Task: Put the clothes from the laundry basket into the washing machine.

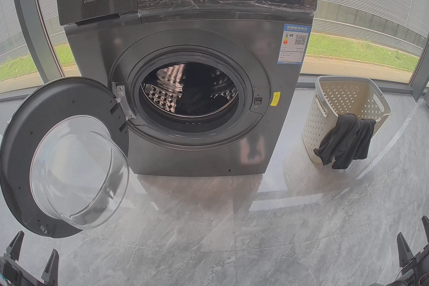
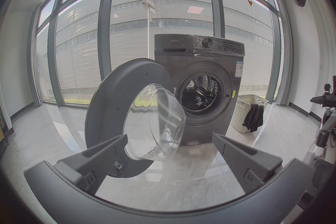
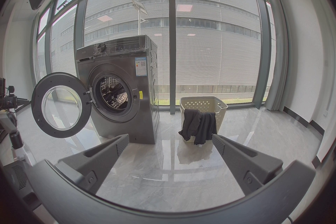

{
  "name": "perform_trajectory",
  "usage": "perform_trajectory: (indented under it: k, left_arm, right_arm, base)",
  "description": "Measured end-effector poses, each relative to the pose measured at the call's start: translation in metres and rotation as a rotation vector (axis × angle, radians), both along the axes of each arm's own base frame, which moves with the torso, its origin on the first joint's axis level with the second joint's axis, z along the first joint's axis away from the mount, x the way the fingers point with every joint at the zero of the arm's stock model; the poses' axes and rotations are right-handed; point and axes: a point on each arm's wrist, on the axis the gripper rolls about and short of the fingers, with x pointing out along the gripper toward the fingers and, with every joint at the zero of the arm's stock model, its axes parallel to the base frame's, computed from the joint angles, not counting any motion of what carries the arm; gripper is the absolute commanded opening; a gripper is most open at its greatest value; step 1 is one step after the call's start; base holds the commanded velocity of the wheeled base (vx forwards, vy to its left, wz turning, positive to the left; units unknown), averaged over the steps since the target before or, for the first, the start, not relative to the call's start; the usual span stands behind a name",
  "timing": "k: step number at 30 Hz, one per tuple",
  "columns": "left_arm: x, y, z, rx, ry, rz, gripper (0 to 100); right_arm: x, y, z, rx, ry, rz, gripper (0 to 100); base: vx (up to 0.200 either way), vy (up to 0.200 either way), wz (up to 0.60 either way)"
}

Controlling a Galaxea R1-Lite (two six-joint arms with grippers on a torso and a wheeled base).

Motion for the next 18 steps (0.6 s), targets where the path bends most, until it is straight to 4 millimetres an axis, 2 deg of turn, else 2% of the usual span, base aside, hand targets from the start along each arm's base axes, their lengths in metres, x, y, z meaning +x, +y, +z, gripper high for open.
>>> perform_trajectory:
  k: [8, 14, 18]
  left_arm:
    - [0.0, 0.0, 0.0001, 0.002, 0.0, -0.001, 100]
    - [0.0, 0.0, 0.0003, 0.007, -0.001, -0.002, 100]
    - [0.0, 0.0, 0.0003, 0.007, 0.0, -0.001, 100]
  right_arm:
    - [-0.0001, 0.0, 0.0003, 0.0, -0.001, 0.0, 100]
    - [0.0, 0.0, 0.0002, 0.0, 0.0, 0.0, 100]
    - [0.0, 0.0, 0.0002, 0.0, 0.0, 0.0, 100]
  base:
    - [0.0, -0.2, 0.0]
    - [0.0, 0.0, 0.0]
    - [0.2, 0.0, 0.0]
